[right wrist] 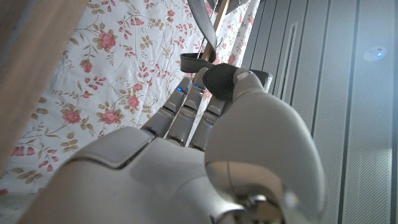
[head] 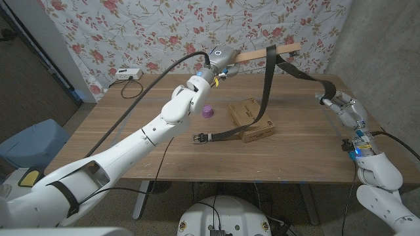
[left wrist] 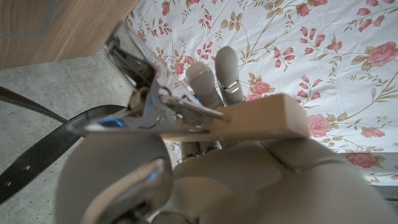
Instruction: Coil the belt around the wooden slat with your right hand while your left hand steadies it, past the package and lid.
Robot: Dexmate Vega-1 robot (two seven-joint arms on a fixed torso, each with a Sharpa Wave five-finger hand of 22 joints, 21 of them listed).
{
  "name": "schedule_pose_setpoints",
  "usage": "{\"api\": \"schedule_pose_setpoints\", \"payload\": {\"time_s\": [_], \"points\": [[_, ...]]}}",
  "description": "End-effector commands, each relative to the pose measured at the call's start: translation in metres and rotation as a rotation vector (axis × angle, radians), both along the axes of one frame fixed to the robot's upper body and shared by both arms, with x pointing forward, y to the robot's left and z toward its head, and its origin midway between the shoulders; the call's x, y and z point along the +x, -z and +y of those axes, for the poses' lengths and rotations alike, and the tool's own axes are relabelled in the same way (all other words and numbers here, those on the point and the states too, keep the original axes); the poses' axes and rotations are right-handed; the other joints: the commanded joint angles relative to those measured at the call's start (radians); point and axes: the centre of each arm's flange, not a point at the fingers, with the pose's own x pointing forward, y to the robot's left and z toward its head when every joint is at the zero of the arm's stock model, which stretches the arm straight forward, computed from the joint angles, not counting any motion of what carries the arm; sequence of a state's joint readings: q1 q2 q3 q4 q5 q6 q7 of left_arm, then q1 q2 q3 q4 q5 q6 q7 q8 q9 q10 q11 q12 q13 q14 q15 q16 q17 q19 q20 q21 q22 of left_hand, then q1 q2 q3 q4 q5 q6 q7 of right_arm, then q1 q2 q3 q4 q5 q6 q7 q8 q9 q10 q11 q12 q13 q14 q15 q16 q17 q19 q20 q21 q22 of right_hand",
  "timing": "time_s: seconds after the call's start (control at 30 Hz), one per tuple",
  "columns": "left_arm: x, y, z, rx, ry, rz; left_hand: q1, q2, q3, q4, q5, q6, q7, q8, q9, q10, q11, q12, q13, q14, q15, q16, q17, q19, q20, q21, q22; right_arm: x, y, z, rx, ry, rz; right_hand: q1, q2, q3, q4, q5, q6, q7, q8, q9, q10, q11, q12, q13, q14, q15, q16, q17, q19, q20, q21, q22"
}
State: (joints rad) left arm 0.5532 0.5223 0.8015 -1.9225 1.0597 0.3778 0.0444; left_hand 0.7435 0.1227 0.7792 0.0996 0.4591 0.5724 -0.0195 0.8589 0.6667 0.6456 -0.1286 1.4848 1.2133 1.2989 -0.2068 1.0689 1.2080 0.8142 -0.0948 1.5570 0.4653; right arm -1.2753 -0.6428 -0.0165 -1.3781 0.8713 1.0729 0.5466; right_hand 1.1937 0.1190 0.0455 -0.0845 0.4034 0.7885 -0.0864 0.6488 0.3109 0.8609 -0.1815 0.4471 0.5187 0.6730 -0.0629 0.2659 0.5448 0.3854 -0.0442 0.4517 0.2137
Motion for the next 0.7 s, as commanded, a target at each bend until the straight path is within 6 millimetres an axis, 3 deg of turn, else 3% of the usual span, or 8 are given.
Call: {"api": "schedule_pose_setpoints", "payload": {"time_s": [0.03, 0.2, 0.53, 0.7], "points": [[-0.003, 0.006, -0.007, 0.008, -0.001, -0.002, -0.018, 0.034, 0.056, 0.058, 0.006, -0.004, 0.004, 0.009, 0.001, -0.001, -0.006, 0.008, 0.004, 0.004, -0.002, 0.003, 0.003, 0.007, -0.072, -0.001, 0.001, -0.055, -0.026, 0.017, -0.004, 0.24, -0.162, 0.005, -0.004, -0.012, -0.002, 0.004, 0.063, -0.073, 0.064, 0.186, -0.004, -0.012, -0.007, -0.001, 0.0, -0.169, 0.002, 0.006, -0.005, -0.056, 0.007, 0.002], [-0.004, 0.008, -0.008, 0.018, -0.006, 0.006, -0.018, 0.034, 0.057, 0.058, 0.007, -0.006, 0.003, 0.011, 0.0, 0.0, -0.005, 0.009, 0.005, 0.006, -0.002, 0.008, 0.009, 0.007, -0.071, -0.001, 0.002, -0.082, -0.04, 0.022, 0.087, 0.409, -0.253, 0.008, -0.008, -0.017, -0.004, 0.005, 0.068, -0.073, 0.064, 0.183, -0.001, -0.015, -0.01, -0.002, 0.0, -0.169, 0.001, 0.008, -0.003, -0.06, 0.01, 0.001], [-0.004, 0.014, -0.013, 0.038, -0.011, 0.019, -0.019, 0.035, 0.056, 0.058, 0.006, -0.005, 0.003, 0.015, -0.002, 0.0, -0.006, 0.009, 0.003, 0.001, -0.002, 0.004, 0.003, 0.007, -0.072, 0.0, 0.001, -0.118, -0.088, 0.026, 0.032, 0.477, -0.399, 0.015, -0.011, -0.026, -0.007, 0.008, 0.074, -0.076, 0.067, 0.184, 0.005, -0.018, -0.015, -0.004, 0.008, -0.169, 0.004, 0.012, 0.0, -0.064, 0.015, 0.001], [-0.003, 0.019, -0.017, 0.076, -0.029, 0.015, -0.019, 0.034, 0.056, 0.058, 0.006, -0.006, 0.003, 0.015, -0.006, 0.0, -0.005, 0.007, 0.001, 0.004, -0.002, 0.007, 0.005, 0.007, -0.072, -0.001, 0.0, -0.126, -0.11, 0.028, 0.027, 0.48, -0.435, 0.017, -0.01, -0.029, -0.007, 0.01, 0.074, -0.075, 0.068, 0.184, 0.007, -0.018, -0.017, -0.004, 0.01, -0.169, 0.004, 0.014, 0.001, -0.067, 0.017, 0.001]]}}
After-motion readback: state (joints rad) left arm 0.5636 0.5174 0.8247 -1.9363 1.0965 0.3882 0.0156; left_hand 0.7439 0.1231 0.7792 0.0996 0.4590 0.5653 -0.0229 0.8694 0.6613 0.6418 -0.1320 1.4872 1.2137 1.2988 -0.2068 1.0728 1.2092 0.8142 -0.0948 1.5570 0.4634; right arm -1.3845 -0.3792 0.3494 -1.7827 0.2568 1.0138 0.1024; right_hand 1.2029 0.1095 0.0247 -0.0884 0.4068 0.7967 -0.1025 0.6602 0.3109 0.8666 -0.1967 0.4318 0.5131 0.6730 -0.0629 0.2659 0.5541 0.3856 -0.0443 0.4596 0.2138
